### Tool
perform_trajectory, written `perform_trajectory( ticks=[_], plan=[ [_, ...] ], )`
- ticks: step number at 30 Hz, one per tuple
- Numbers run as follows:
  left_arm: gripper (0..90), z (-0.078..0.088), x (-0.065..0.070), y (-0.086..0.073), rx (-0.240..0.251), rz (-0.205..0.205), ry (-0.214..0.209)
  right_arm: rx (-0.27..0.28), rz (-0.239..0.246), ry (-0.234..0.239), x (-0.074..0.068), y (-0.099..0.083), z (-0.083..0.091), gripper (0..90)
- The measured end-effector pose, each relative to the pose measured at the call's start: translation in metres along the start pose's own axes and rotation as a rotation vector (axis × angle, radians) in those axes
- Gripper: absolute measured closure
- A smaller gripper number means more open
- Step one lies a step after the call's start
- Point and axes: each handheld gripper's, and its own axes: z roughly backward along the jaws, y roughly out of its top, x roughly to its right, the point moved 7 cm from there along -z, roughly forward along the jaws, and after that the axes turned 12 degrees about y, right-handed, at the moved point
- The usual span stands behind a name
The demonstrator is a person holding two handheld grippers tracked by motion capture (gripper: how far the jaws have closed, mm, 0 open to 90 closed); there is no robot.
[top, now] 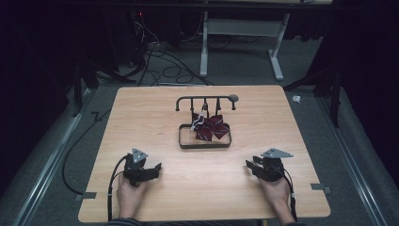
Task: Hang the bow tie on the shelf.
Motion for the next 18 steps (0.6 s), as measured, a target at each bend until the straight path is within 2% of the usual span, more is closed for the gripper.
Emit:
perform_trajectory(
  ticks=[7,8,9,10,18],
  plan=[
    [20.2,0.0000,0.0001,0.0000,0.001,0.001,0.001,-0.019,0.024,-0.014,-0.0021,0.0000,-0.0032,56.1],
    [20.2,0.0001,0.0002,-0.0001,0.000,0.000,0.000,-0.030,0.049,-0.029,-0.0044,-0.0002,-0.0043,54.1],
    [20.2,0.0001,0.0002,-0.0001,0.000,0.000,0.000,-0.030,0.049,-0.029,-0.0044,-0.0002,-0.0043,54.1],
    [20.2,0.0002,0.0002,-0.0002,0.000,0.000,0.000,-0.042,0.081,-0.049,-0.0070,-0.0006,-0.0055,52.7],
    [20.1,0.0001,0.0003,-0.0001,0.001,0.001,0.000,-0.041,0.073,-0.048,-0.0070,-0.0005,-0.0058,51.6]
  ],
)
